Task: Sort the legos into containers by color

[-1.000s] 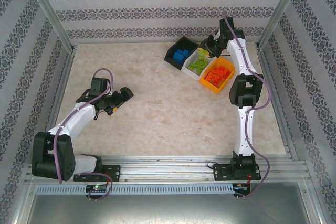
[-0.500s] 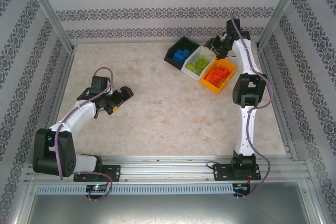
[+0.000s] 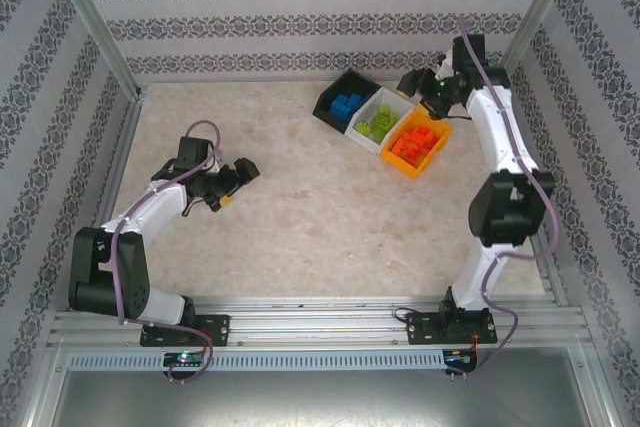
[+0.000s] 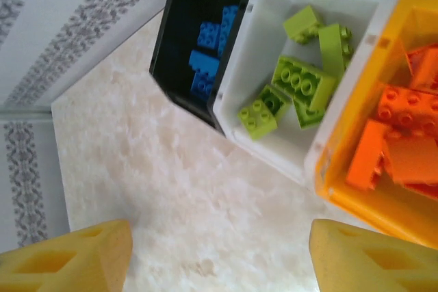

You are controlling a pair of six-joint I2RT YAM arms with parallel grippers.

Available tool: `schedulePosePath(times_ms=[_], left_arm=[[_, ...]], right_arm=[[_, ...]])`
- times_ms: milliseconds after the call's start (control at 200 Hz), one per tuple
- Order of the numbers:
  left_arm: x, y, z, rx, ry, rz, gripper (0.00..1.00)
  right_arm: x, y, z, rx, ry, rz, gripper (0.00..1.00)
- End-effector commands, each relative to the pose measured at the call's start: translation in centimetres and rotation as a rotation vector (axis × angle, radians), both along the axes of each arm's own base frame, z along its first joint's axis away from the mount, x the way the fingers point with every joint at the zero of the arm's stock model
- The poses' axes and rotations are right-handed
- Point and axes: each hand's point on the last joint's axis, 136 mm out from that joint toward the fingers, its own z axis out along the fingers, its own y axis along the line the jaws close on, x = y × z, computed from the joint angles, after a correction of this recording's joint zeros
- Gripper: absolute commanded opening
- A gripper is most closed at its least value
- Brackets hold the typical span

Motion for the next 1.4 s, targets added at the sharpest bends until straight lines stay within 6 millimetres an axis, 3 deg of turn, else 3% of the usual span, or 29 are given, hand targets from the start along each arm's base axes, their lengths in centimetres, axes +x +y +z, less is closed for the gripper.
schedulePosePath(times_ms=[0,45,70,85,170,255,395,565,694,769,849,1019,1199,1394], left_arm=[[1.8,0.2,3.7,0.031,-0.164,-0.037,1.00],[1.7,0.7,4.4,0.068,-0.193,-0.024,1.00],[1.7,1.0,4.9,0.087,-0.215,-0.019,1.00],[1.8,1.2,5.1,0.102,-0.227,-0.014,1.00],[1.6,2.7,6.2,0.189,-0.270,0.027,1.00],[1.2,5.5,6.3,0.320,-0.255,0.124,1.00],[0.3,9.4,5.8,0.534,-0.266,0.218,1.00],[-0.7,11.2,6.3,0.726,-0.434,0.180,1.00],[-1.5,12.2,6.6,0.787,-0.589,0.238,1.00],[-2.3,13.5,6.5,0.809,-0.606,0.331,1.00],[-2.4,13.8,5.7,0.836,-0.578,0.321,1.00],[-1.3,13.9,4.2,0.877,-0.569,0.295,1.00],[0.5,13.7,2.8,0.914,-0.615,0.261,1.00],[2.2,13.7,0.5,0.924,-0.623,0.227,1.00]], right_arm=[[-2.3,-0.5,1.2,-0.118,-0.166,0.065,0.76],[-3.5,-0.9,0.9,-0.168,-0.221,0.077,0.82],[-4.1,-1.2,1.1,-0.197,-0.268,0.081,0.95],[-4.5,-1.3,0.9,-0.212,-0.289,0.083,0.97],[-6.3,-1.6,1.0,-0.322,-0.481,0.118,0.98],[-8.3,-1.9,0.6,-0.474,-0.673,0.179,0.98],[-10.2,-4.3,-2.4,-0.609,-0.721,0.166,0.98],[-10.0,-6.4,-6.9,-0.623,-0.611,0.175,0.98],[-8.5,-6.6,-9.6,-0.566,-0.558,0.151,0.98],[-7.6,-6.2,-10.8,-0.492,-0.532,0.145,0.98],[-6.8,-5.9,-12.0,-0.496,-0.534,0.152,0.98],[-6.0,-6.2,-12.9,-0.495,-0.572,0.085,0.98],[-8.2,-6.2,-13.4,-0.595,-0.703,0.009,0.98],[-7.9,-5.7,-14.6,-0.650,-0.699,0.015,0.98]])
